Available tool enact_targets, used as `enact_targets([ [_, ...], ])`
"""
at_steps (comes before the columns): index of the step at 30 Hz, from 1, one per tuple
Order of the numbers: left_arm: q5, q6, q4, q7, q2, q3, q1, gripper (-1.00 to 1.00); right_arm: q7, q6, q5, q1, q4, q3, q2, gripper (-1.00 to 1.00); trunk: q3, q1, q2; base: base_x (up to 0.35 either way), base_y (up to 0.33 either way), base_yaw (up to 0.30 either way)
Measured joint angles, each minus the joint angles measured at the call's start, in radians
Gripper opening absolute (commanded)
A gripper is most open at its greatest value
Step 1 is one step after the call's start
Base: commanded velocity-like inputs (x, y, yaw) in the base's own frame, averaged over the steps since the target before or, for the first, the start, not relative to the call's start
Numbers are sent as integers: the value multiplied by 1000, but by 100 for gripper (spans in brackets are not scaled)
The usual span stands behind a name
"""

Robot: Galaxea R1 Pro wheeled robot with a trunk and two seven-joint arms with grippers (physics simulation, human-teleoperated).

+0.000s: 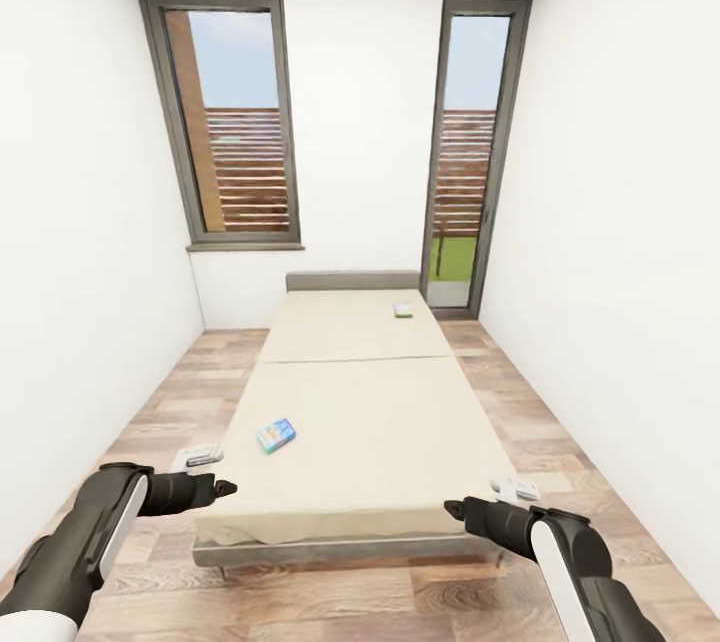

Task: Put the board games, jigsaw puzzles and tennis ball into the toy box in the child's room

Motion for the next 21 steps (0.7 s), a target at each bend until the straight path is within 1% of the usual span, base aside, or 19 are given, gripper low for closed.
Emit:
enact_targets([
  [3,0,0,0,1,-1,-4,0,100,1,0,-1,0,2,0,0,100,5,0,0,157,27,31],
  [11,0,-13,-1,0,-3,-9,0,100,1,-3,-1,0,4,0,-1,100,18,0,0,250,60,6],
  [21,0,-14,0,0,-4,-10,0,100,1,-3,-1,0,4,0,-1,100,34,0,0,30,4,0],
])
